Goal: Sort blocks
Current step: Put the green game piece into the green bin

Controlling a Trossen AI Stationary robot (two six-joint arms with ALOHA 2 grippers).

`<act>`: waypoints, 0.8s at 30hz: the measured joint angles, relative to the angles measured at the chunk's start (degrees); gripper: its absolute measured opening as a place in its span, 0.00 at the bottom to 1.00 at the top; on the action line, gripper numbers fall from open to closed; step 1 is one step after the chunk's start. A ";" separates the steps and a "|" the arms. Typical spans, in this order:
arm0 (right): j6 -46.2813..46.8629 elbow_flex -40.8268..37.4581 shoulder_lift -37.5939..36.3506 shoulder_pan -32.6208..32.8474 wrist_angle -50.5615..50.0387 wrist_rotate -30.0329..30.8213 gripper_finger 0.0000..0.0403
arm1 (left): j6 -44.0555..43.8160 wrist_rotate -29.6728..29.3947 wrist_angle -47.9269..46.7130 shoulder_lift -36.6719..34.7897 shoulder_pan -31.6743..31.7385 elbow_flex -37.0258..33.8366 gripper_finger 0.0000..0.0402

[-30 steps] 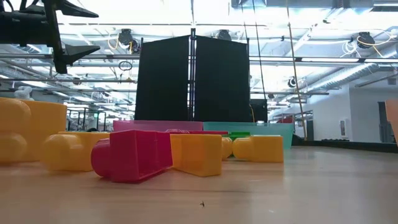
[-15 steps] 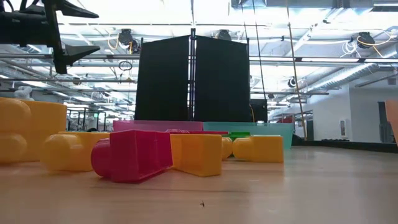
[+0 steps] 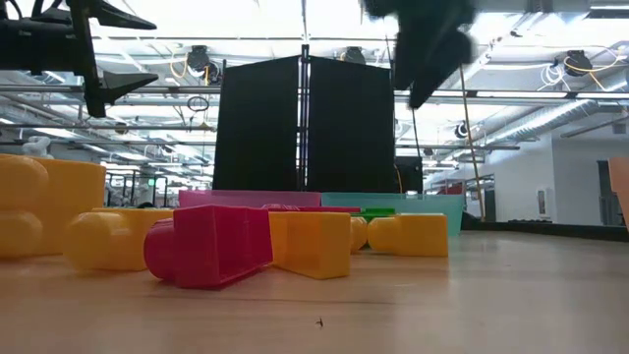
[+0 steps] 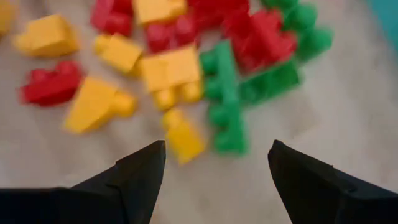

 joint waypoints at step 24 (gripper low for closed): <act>-10.27 -17.35 0.99 -8.11 19.88 -11.05 0.69 | -5.46 5.71 -6.64 -0.02 -0.02 0.00 0.90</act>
